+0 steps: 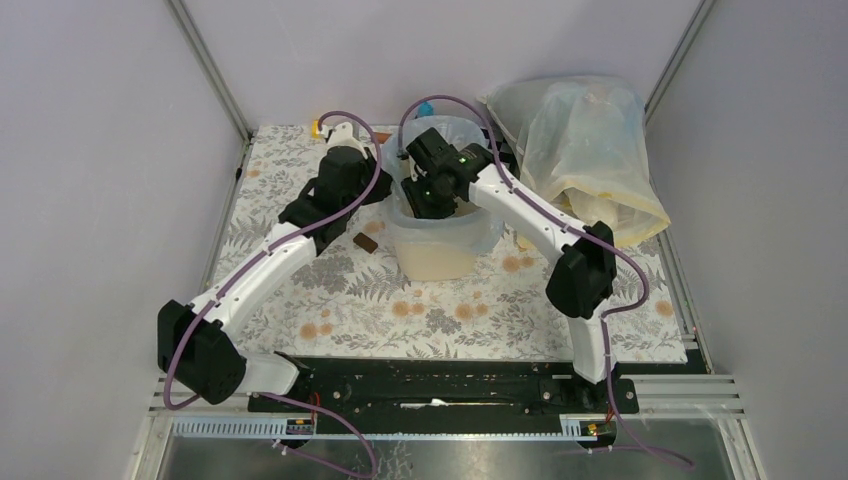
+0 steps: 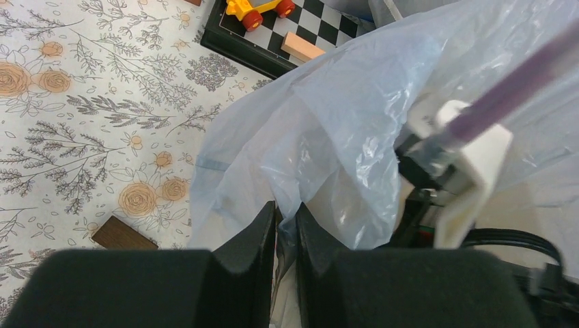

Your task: Put the trash bags into the trash bin

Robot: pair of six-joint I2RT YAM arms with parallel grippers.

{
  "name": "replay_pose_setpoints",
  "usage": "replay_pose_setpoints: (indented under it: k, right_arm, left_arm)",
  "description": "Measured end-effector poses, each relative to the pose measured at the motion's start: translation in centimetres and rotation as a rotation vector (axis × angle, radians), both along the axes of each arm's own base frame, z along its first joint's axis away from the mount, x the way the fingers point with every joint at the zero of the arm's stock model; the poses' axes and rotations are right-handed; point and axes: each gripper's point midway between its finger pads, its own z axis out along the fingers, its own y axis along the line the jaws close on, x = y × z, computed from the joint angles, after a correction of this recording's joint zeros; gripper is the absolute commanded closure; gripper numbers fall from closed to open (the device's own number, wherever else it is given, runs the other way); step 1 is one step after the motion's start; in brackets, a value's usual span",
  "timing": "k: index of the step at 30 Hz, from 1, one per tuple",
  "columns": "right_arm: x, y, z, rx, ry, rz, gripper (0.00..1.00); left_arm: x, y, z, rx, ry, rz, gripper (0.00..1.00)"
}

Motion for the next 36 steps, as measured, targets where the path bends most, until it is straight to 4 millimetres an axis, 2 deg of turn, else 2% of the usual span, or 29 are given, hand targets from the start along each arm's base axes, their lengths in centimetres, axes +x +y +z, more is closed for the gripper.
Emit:
replay_pose_setpoints:
  k: [7, 10, 13, 17, 18, 19, 22, 25, 29, 33, 36]
  right_arm:
    - [0.3, 0.0, 3.0, 0.041, -0.047, -0.003, 0.59]
    - [1.1, 0.1, 5.7, 0.077, -0.1, -0.014, 0.55]
    - [1.7, -0.6, 8.4, 0.105, -0.158, -0.035, 0.51]
    - [1.9, -3.0, 12.2, 0.123, -0.241, -0.083, 0.43]
    - [1.8, -4.2, 13.9, 0.134, -0.283, -0.106, 0.41]
    - [1.8, -4.3, 14.0, 0.134, -0.286, -0.109, 0.39]
    - [1.6, -6.6, 16.5, 0.147, -0.361, -0.155, 0.32]
    - [1.1, -9.1, 17.9, 0.145, -0.415, -0.206, 0.29]
    - [1.2, -11.9, 17.8, 0.116, -0.447, -0.274, 0.32]
    - [2.2, -13.4, 15.2, 0.073, -0.421, -0.32, 0.33]
    - [2.6, -14.0, 12.7, 0.034, -0.375, -0.333, 0.34]
  left_arm:
    - [-0.1, 0.0, -0.1, 0.02, -0.005, 0.012, 0.83]
    - [-0.1, 0.0, -0.2, 0.029, -0.002, 0.015, 0.81]
    - [-0.3, 0.0, -0.5, 0.036, 0.005, 0.014, 0.72]
    - [-1.0, -0.1, -1.4, 0.058, 0.043, -0.002, 0.57]
    - [-1.2, 0.0, -1.6, 0.065, 0.053, -0.006, 0.53]
    - [-1.4, 0.0, -1.9, 0.069, 0.065, -0.007, 0.51]
    - [-1.9, 0.3, -2.0, 0.081, 0.08, -0.012, 0.47]
    - [-2.6, 0.7, -1.7, 0.084, 0.086, -0.015, 0.44]
    - [-3.6, 1.2, -0.2, 0.068, 0.064, -0.018, 0.44]
    - [-4.2, 1.8, 1.7, 0.023, 0.024, -0.031, 0.44]
    - [-4.1, 3.1, 1.9, -0.019, 0.017, -0.022, 0.44]
